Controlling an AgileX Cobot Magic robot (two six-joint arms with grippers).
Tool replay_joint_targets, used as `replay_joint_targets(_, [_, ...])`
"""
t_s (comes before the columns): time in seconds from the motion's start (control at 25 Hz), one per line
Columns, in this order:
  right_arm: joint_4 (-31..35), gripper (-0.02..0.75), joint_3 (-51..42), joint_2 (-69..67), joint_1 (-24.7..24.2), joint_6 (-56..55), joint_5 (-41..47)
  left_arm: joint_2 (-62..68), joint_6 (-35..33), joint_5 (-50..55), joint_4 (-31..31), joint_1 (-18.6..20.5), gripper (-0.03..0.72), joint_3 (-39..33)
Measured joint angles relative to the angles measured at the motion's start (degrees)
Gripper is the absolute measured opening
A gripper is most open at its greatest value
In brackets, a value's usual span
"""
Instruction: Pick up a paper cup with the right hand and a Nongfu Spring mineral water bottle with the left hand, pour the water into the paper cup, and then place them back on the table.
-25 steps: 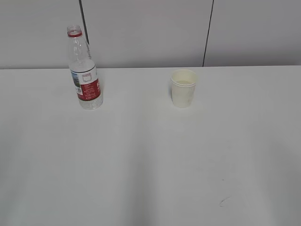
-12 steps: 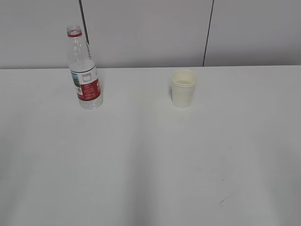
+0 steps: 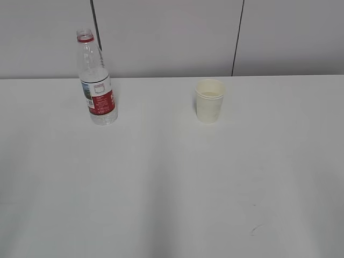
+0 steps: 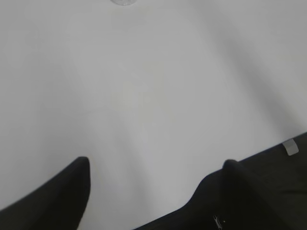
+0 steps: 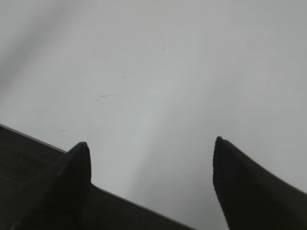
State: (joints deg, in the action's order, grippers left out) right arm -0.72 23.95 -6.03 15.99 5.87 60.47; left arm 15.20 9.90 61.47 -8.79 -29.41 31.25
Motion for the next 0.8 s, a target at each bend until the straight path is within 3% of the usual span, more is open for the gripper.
replay_joint_targets(0.16, [0.0, 0.583, 0.0, 0.0, -4.31, 0.0, 0.0, 0.0, 0.0, 0.0, 0.0, 4.41, 0.501, 0.0])
replay_joint_targets(0.4, [0.0, 0.583, 0.0, 2.41, -17.82, -0.1, 0.0, -3.57, 0.0, 0.0, -0.02, 19.03, 0.501, 0.0])
replay_joint_targets(0.52, [0.0, 0.583, 0.0, 5.48, -21.03, -0.1, 0.0, -7.25, 0.0, 0.0, -0.02, 25.39, 0.501, 0.0])
replay_joint_targets(0.64, [0.0, 0.583, 0.0, 6.76, -21.4, -0.1, 0.0, -11.26, 0.0, 0.05, -0.07, 28.79, 0.501, 0.0])
replay_joint_targets(0.8, [-0.14, 0.583, 0.0, 7.01, -21.4, -0.1, 0.0, -15.56, 0.0, 0.36, -0.2, 29.56, 0.501, 0.0])
